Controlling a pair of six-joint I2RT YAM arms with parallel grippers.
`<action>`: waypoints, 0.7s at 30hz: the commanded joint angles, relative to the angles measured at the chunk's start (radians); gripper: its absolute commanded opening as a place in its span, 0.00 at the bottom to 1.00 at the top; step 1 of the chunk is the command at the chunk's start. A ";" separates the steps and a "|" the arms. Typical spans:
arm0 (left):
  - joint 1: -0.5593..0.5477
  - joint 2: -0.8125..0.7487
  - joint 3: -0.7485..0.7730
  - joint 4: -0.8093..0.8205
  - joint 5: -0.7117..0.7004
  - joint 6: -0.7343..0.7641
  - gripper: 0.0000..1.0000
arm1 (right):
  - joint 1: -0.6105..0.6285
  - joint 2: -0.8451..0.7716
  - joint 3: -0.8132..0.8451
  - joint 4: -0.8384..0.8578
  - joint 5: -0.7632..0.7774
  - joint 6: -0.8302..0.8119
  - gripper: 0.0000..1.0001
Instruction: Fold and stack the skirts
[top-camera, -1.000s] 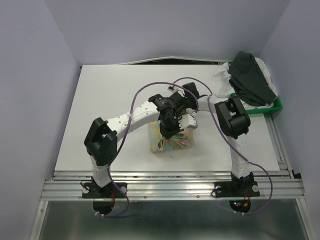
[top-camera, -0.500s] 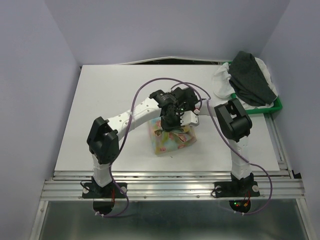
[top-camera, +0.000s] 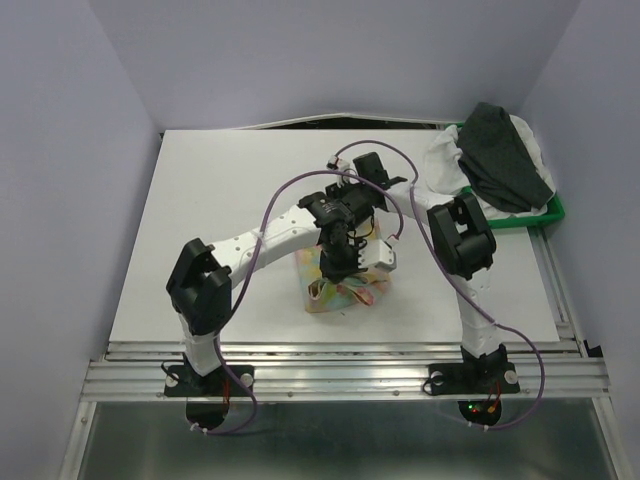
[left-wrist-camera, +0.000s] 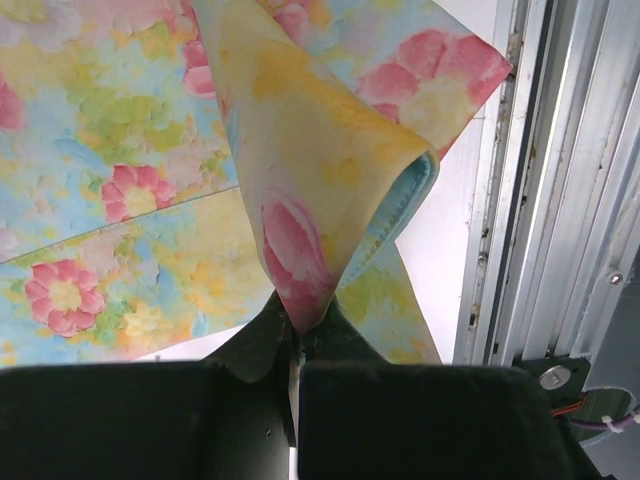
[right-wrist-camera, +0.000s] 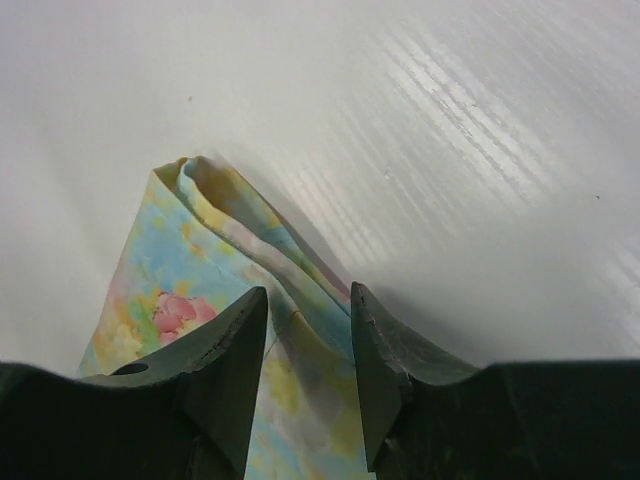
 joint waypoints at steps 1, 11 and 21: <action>-0.008 -0.070 -0.020 -0.027 0.048 0.014 0.00 | -0.011 0.043 0.083 -0.068 0.070 -0.099 0.44; -0.006 -0.080 -0.016 -0.030 0.028 0.014 0.00 | -0.011 0.028 0.026 -0.137 0.147 -0.249 0.42; 0.051 -0.004 0.225 -0.083 -0.093 0.056 0.00 | -0.011 0.025 -0.012 -0.165 0.005 -0.240 0.31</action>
